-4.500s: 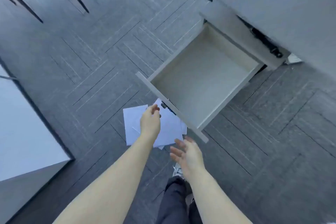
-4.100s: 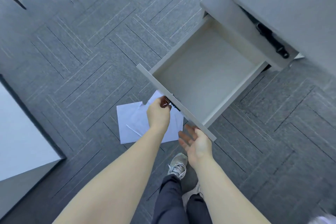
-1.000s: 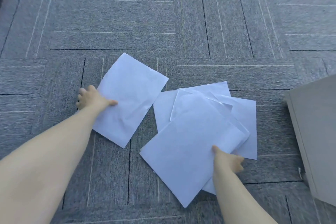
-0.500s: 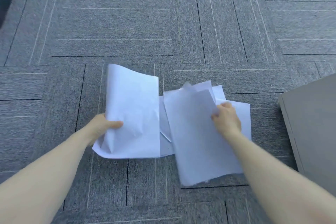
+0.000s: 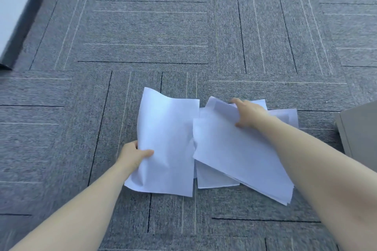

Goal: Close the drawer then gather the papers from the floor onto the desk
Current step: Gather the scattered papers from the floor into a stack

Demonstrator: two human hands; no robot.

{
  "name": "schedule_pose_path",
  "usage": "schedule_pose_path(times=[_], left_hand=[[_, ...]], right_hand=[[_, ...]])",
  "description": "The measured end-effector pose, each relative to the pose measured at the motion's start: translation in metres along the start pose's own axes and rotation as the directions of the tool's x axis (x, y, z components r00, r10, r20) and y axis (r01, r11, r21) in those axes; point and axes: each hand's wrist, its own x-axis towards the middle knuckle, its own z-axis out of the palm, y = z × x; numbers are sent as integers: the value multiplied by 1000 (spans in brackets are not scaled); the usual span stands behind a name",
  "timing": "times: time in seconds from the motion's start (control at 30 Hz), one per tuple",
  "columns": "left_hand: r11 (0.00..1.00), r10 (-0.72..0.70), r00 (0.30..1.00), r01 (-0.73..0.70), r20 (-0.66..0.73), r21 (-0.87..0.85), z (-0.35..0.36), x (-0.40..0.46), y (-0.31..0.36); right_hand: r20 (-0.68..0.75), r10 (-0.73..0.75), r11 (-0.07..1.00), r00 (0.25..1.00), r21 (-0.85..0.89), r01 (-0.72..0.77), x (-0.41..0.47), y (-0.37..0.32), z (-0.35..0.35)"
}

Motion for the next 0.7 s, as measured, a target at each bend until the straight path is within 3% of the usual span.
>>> schedule_pose_path(times=[0.2,0.33,0.5,0.63,0.7], left_hand=[[996,-15,993,25,-117,83,-7,6,-11],[997,22,993,-12,-119,82,-7,-8,0],[993,79,976,-59,-204,100,-20,-54,24],[995,49,936,-17,-348,93,-51,-137,51],[996,52,938,-24,-343,85,-69,-184,76]], right_hand=[[86,93,993,992,-81,-86,10,-7,-6],[-33,26,965,999,-261,-34,-13,3,8],[-6,171,967,985,193,-167,-85,7,-4],[-250,147,927,957,373,-45,-186,-2,-83],[-247,33,936,968,347,57,-235,-9,-131]])
